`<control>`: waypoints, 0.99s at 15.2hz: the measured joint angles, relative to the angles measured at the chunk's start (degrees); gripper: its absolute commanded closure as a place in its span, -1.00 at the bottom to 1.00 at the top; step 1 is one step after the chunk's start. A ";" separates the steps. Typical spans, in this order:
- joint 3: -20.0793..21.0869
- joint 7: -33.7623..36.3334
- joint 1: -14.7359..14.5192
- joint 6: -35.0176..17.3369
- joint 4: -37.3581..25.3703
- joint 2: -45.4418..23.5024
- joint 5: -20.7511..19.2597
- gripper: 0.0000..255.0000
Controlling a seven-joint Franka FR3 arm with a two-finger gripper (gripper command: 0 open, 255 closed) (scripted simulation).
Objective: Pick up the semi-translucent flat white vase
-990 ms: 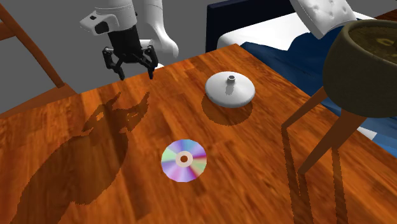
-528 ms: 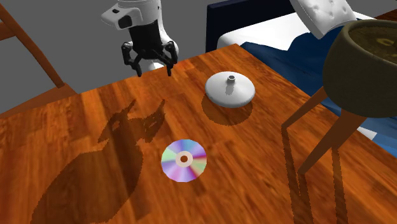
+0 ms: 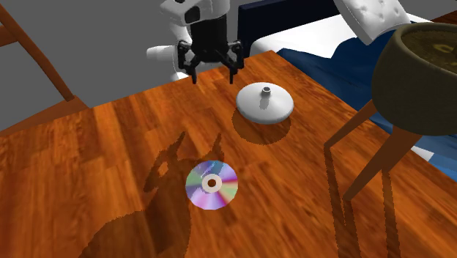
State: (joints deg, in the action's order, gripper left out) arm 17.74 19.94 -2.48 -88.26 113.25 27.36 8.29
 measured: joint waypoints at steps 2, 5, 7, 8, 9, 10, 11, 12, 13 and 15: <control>2.45 3.37 -0.27 1.05 -3.82 -3.14 0.16 -1.00; 6.01 8.44 -0.61 2.77 -10.26 -8.59 -0.27 -1.00; 8.35 11.97 -0.98 4.40 -15.11 -12.39 -0.94 -1.00; 9.60 13.74 -1.21 4.70 -17.35 -14.64 -1.57 -1.00; 10.80 15.63 -1.49 6.08 -20.74 -17.11 -2.32 -1.00; 11.83 17.31 -1.91 6.36 -22.34 -18.75 -2.79 -1.00; 12.52 18.42 -2.20 6.24 -23.31 -20.04 -3.21 -1.00; 12.75 18.83 -2.31 6.02 -23.44 -20.50 -3.33 -1.00; 12.79 18.91 -2.34 5.52 -22.87 -20.44 -3.27 -1.00; 12.83 18.91 -2.38 4.22 -21.39 -20.26 -3.16 -1.00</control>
State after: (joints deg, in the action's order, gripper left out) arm 30.57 38.85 -4.86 -84.04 91.86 7.10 5.13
